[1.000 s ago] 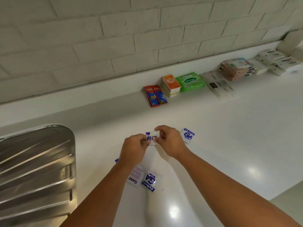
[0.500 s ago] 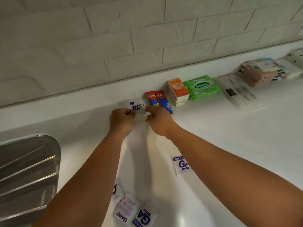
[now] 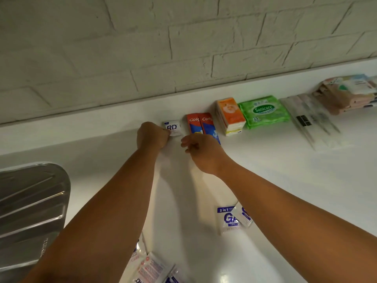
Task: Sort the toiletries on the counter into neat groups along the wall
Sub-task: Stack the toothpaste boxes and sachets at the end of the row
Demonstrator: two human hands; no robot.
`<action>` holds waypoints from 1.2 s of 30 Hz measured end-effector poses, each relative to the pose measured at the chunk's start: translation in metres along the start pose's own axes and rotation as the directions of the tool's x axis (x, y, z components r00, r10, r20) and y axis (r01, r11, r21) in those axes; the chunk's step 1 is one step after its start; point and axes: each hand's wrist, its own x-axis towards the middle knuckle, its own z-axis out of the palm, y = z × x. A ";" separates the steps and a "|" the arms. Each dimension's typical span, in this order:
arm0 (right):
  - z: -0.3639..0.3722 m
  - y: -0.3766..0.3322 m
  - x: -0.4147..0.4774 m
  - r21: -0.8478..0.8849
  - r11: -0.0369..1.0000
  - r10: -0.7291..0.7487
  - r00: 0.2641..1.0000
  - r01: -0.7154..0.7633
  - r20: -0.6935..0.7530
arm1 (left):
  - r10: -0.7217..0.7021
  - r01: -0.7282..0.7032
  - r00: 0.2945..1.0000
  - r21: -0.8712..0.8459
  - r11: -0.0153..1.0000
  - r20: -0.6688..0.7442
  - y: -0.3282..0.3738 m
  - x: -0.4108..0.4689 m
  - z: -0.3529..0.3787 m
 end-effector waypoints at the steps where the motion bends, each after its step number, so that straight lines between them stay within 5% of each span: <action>1: -0.002 0.001 -0.001 0.011 1.000 0.001 1.000 -0.001 0.006 | -0.007 0.007 1.000 0.007 1.000 -0.004 0.000 0.000 0.001; 13: -0.048 0.018 -0.042 -0.111 0.994 -0.018 0.998 0.025 0.062 | 0.092 -0.096 0.991 -0.045 0.994 -0.094 -0.003 -0.049 -0.007; 19: -0.075 0.023 -0.083 -0.259 0.965 0.025 0.968 0.041 0.248 | 0.241 -0.230 0.968 -0.136 0.964 0.065 -0.013 -0.135 0.001; 23: -0.088 0.029 -0.108 -0.484 0.867 0.079 0.929 0.115 0.362 | 0.409 -0.398 0.875 -0.095 0.912 0.258 -0.028 -0.184 0.014; 26: -0.090 0.039 -0.126 -0.538 0.837 0.120 0.927 0.098 0.356 | 0.492 -0.509 0.807 -0.037 0.860 0.326 -0.035 -0.209 0.019; 36: -0.091 0.050 -0.158 -0.586 0.807 0.132 0.944 0.075 0.302 | 0.543 -0.612 0.762 0.122 0.781 0.352 -0.038 -0.246 0.023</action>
